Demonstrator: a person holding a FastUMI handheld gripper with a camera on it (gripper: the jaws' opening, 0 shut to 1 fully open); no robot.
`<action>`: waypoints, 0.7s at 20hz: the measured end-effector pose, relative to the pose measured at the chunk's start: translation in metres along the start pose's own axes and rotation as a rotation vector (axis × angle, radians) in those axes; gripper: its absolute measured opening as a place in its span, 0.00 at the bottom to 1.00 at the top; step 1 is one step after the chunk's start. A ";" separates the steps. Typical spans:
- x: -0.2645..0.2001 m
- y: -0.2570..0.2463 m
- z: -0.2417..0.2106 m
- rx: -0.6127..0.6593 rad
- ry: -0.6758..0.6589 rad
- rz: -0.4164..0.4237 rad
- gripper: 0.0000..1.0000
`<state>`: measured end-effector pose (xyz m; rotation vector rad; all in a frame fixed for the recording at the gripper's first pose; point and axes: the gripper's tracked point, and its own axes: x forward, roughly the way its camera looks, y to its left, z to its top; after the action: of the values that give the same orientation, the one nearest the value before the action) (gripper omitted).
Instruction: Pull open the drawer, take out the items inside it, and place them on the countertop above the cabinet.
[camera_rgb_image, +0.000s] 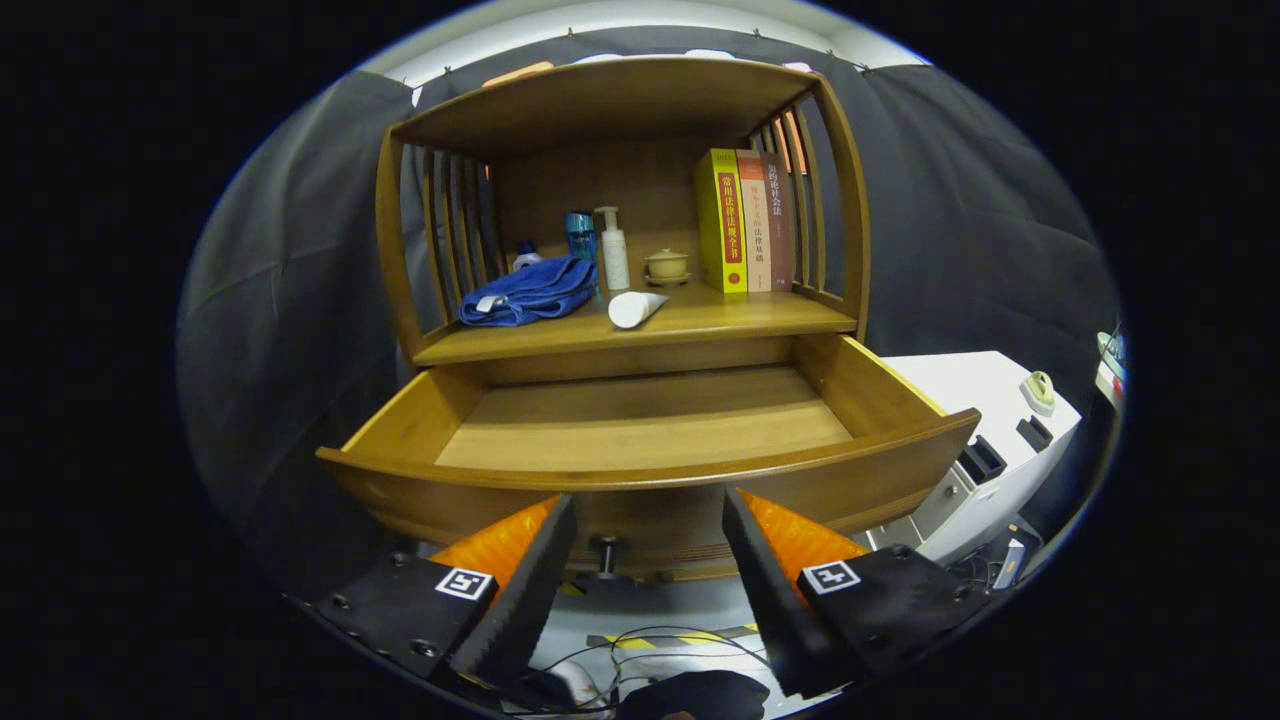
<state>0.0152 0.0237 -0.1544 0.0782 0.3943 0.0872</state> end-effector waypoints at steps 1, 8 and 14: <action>0.003 0.001 -0.003 0.004 -0.002 -0.002 0.97; 0.012 0.002 -0.003 -0.047 -0.085 -0.043 0.97; 0.024 0.002 -0.002 -0.084 -0.131 -0.059 0.98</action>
<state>0.0361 0.0286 -0.1654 -0.0107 0.2613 0.0397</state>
